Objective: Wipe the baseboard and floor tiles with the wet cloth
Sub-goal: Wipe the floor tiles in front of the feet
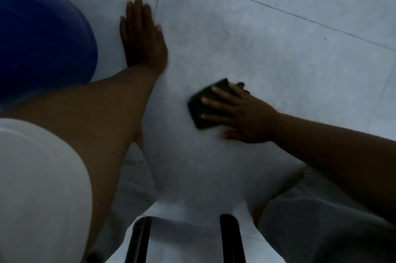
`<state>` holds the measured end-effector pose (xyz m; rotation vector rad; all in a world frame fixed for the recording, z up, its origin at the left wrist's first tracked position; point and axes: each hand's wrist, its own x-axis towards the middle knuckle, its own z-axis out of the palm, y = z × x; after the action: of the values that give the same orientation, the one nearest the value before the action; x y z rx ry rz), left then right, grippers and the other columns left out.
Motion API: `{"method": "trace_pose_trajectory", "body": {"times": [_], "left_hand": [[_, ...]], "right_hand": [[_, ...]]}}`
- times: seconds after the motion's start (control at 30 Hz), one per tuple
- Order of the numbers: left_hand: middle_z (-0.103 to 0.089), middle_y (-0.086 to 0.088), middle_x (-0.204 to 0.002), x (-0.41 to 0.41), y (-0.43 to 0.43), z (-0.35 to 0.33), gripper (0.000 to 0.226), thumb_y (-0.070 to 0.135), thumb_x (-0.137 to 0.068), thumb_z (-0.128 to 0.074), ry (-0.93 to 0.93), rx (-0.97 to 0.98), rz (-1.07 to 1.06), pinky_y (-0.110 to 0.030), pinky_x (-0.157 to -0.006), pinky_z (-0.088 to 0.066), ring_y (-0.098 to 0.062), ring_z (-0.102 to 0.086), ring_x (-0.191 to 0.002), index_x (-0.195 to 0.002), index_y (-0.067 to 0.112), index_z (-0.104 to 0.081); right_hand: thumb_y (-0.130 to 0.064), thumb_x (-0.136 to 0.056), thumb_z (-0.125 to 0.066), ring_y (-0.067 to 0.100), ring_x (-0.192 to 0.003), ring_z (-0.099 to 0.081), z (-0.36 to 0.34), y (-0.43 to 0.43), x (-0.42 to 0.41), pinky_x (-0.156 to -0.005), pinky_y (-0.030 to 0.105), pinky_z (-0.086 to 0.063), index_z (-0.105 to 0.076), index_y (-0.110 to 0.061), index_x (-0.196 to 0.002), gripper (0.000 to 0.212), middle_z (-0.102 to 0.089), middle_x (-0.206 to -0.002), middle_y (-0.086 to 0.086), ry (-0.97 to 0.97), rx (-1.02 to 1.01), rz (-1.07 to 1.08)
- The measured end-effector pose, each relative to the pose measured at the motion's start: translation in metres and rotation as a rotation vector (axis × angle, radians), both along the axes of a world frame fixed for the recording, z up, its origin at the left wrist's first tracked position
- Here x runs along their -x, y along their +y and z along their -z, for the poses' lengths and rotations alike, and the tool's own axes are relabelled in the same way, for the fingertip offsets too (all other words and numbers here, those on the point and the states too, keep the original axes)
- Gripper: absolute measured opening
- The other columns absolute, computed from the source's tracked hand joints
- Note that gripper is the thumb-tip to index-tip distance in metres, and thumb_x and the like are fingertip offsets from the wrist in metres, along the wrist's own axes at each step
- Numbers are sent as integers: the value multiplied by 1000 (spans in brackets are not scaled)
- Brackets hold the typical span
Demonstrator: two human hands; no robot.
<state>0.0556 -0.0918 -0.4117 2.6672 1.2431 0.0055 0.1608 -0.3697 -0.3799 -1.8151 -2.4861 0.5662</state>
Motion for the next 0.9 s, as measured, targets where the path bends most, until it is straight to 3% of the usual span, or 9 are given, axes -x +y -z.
{"method": "trace_pose_trajectory", "body": {"times": [0.07,0.17,0.27,0.37,0.43,0.57,0.7,0.8,0.9], "left_hand": [[-17,-10,-165,0,-2,0,58,33,-103,-19,5,-15,4,-42,-126,-6,-26,-13,-154,-156,10,-23],[-17,-9,-165,0,-10,-1,61,38,-101,-17,31,-3,4,-45,-125,-3,-27,-13,-154,-156,11,-25],[-22,-12,-163,-18,-43,-7,59,38,-101,-22,0,56,174,-47,-125,-6,-30,-17,-153,-152,10,-34],[-22,-12,-163,-39,-85,-9,57,38,-101,-28,-12,85,350,-48,-125,-6,-32,-16,-153,-152,12,-35],[-18,-11,-165,-43,-94,-8,59,39,-101,-26,30,75,351,-48,-125,-6,-31,-13,-153,-154,13,-29],[-17,-12,-165,-43,-93,-7,59,40,-101,-25,45,39,351,-49,-125,-5,-32,-12,-153,-154,13,-28],[-15,-12,-165,-44,-97,-6,60,40,-101,-23,60,28,328,-52,-124,-5,-33,-11,-153,-154,11,-27],[-12,-14,-166,-53,-108,-6,61,38,-100,-23,72,34,257,-53,-124,-6,-33,-9,-154,-154,10,-24],[-10,-16,-165,-61,-124,-6,64,41,-99,-22,74,36,207,-53,-124,-5,-35,-7,-153,-155,9,-21]], "right_hand": [[-52,-96,-46,39,-148,-18,-3,-49,-38,-116,63,-16,-42,-24,-147,58,-29,-159,9,-28,39,4],[-60,-95,-33,47,-145,-18,-7,-82,-103,-114,65,-18,-27,-18,-151,70,-24,-158,20,-184,123,331],[-75,-91,-18,52,-145,-7,-9,-50,-119,-116,64,-12,-10,-11,-156,92,-7,-161,26,-299,201,747],[-78,-89,-18,51,-146,-2,-5,1,-90,-118,62,-5,-8,-6,-155,98,-4,-160,28,-326,203,1038],[-76,-89,-22,50,-146,-5,0,12,-57,-118,63,-5,-13,-7,-155,96,-8,-160,26,-275,159,1012],[-70,-91,-35,49,-147,-8,-2,-39,30,-115,66,-11,-28,-12,-153,85,-16,-160,23,-93,77,706],[-69,-93,-35,47,-147,-6,-5,-115,65,-117,63,-9,-26,-19,-154,80,-15,-161,21,-89,141,516],[-69,-92,-36,48,-147,-10,-7,-166,56,-115,65,-17,-28,-17,-153,81,-18,-160,22,-158,230,641],[-72,-90,-29,49,-147,-5,-6,-189,25,-116,66,-13,-18,-14,-155,88,-9,-160,26,-240,361,1015]]}}
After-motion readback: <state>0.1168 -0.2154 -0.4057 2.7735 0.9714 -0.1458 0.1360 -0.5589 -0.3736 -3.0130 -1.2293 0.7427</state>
